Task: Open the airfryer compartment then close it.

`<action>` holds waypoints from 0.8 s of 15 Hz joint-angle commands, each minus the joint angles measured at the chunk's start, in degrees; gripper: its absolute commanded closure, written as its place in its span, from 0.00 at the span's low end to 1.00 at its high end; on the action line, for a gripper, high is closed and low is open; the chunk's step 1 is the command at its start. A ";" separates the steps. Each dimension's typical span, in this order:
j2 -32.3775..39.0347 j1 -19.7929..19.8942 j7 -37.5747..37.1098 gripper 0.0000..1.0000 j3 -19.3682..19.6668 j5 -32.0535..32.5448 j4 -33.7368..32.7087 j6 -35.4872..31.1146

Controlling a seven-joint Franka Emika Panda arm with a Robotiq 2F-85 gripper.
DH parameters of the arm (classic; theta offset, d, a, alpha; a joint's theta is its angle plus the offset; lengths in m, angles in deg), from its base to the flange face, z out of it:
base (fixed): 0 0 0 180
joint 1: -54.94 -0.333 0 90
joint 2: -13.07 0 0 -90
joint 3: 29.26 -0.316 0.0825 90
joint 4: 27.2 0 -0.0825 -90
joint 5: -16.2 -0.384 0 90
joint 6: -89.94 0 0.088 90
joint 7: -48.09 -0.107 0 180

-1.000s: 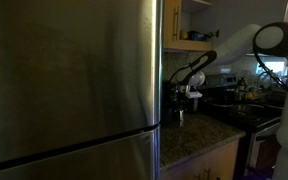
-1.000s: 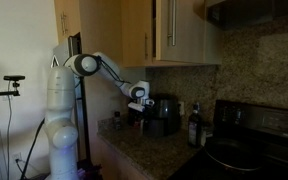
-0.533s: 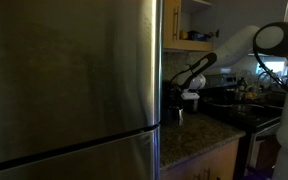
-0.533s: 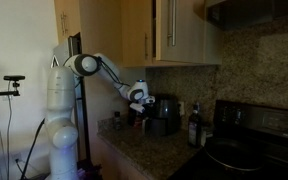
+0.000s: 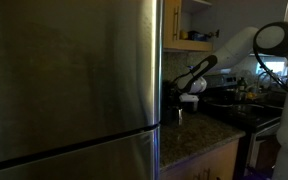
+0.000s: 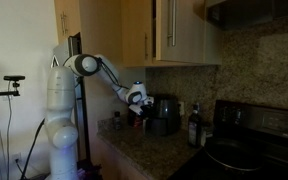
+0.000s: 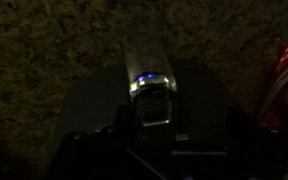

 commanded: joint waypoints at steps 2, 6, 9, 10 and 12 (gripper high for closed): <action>1.17 0.84 3.21 0.00 -2.13 -3.63 1.42 -10.10; 1.99 0.73 1.47 0.00 -1.95 -1.74 2.61 -16.09; 1.27 0.71 0.70 0.00 -2.11 -2.96 2.67 -13.22; 1.26 0.28 2.39 0.00 -2.18 -5.69 2.70 -12.72; 1.18 0.32 2.63 0.00 -2.65 -6.72 2.75 -12.07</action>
